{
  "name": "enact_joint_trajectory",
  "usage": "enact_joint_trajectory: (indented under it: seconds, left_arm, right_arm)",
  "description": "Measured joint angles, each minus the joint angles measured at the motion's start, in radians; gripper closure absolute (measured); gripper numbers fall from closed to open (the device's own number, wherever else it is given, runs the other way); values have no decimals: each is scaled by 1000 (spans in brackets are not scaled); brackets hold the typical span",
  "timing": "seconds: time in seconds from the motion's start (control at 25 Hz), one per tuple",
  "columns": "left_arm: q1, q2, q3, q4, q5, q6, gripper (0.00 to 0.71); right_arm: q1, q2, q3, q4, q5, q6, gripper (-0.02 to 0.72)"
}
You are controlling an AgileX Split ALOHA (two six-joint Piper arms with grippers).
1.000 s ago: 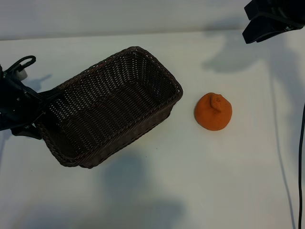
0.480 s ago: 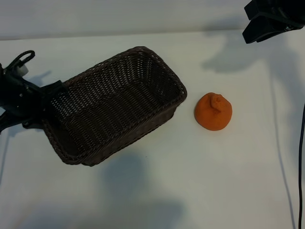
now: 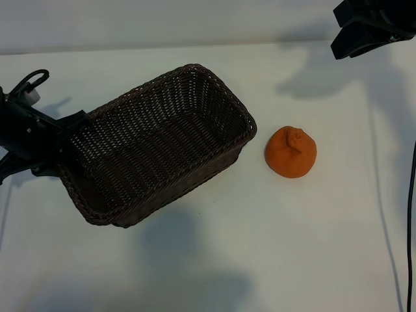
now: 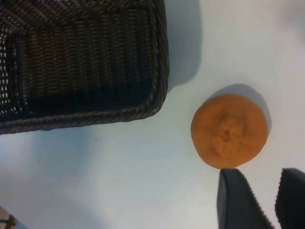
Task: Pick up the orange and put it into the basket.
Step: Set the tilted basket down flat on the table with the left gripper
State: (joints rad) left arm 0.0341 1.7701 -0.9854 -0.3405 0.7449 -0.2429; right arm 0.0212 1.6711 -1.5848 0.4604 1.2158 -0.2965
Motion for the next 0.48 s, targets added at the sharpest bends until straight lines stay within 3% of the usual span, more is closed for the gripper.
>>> enact_joint_trajectory:
  seconds: [0.48]
  left_arm:
    - [1,-30,-21,-2,89,4,535]
  right_arm:
    - [0,0,0,0,0,0,460]
